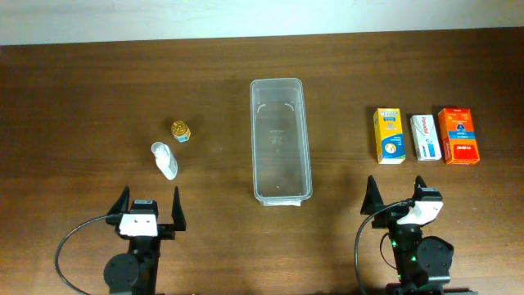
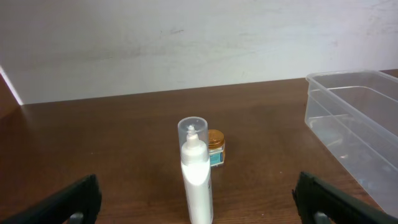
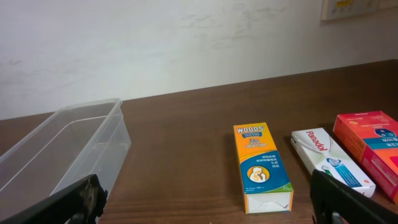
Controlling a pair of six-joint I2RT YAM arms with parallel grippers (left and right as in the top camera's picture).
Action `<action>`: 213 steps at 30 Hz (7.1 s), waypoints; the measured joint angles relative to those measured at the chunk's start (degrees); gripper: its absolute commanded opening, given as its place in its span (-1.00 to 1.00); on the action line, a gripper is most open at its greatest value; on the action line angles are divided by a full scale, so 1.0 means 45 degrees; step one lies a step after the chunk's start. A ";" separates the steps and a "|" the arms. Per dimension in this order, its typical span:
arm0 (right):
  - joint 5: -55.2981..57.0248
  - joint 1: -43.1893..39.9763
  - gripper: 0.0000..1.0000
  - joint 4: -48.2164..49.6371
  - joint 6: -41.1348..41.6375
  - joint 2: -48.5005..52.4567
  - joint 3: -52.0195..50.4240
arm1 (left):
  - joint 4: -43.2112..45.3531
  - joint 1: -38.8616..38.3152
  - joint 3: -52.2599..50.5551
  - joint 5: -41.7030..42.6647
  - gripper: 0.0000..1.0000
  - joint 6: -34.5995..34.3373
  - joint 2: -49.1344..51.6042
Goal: Pack container
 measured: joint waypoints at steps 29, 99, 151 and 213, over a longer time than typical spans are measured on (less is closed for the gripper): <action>0.0000 0.0000 0.97 0.0000 0.0005 -0.0005 0.0000 | 0.0000 0.0000 0.0000 0.0000 0.99 0.0005 0.0000; 0.0000 0.0000 0.97 0.0000 -0.0005 0.0000 0.0000 | 0.0000 0.0000 0.0000 0.0000 0.99 0.0000 0.0000; 0.0743 0.0000 0.97 -0.5231 -0.2438 0.7898 0.9908 | 0.0010 -0.0005 -0.0010 0.0000 0.99 0.0005 -0.0024; -0.0185 -0.6183 0.97 -1.0200 -0.6727 2.4412 2.0133 | 0.0034 0.0000 -0.0015 0.0000 0.99 0.0039 -0.0034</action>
